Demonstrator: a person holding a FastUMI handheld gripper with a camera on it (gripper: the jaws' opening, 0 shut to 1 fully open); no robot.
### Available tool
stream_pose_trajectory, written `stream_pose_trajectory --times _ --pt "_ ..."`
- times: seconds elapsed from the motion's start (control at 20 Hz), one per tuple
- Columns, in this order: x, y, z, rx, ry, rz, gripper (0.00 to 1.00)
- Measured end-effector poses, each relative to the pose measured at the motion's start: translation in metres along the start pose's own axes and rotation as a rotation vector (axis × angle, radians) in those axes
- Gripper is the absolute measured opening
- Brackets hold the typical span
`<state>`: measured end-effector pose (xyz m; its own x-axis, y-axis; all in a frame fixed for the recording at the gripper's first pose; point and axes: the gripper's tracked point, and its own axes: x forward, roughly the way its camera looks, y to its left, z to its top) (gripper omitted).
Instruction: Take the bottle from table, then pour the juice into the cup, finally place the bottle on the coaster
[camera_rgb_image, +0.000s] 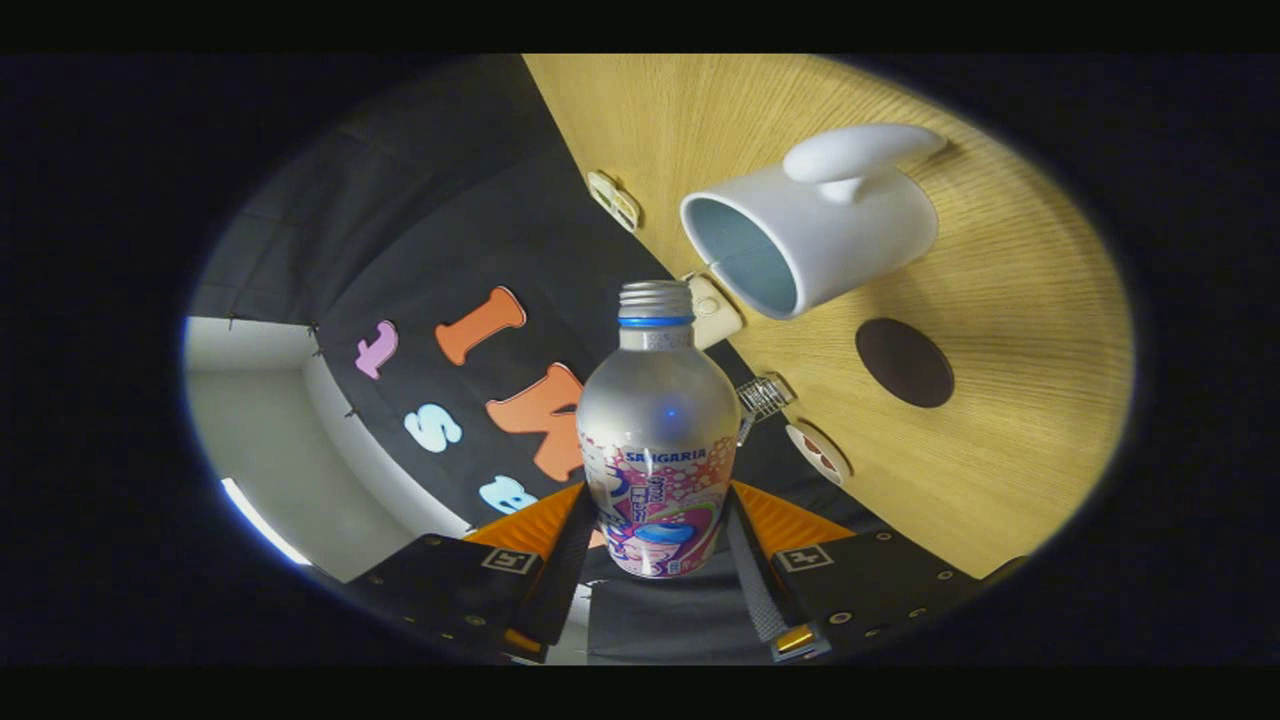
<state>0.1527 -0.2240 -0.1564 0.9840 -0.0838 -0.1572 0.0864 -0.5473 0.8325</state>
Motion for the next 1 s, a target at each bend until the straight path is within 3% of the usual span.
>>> stream_pose_trajectory --times 1.0 --pt "-0.006 0.013 -0.008 0.136 0.016 0.014 0.71"
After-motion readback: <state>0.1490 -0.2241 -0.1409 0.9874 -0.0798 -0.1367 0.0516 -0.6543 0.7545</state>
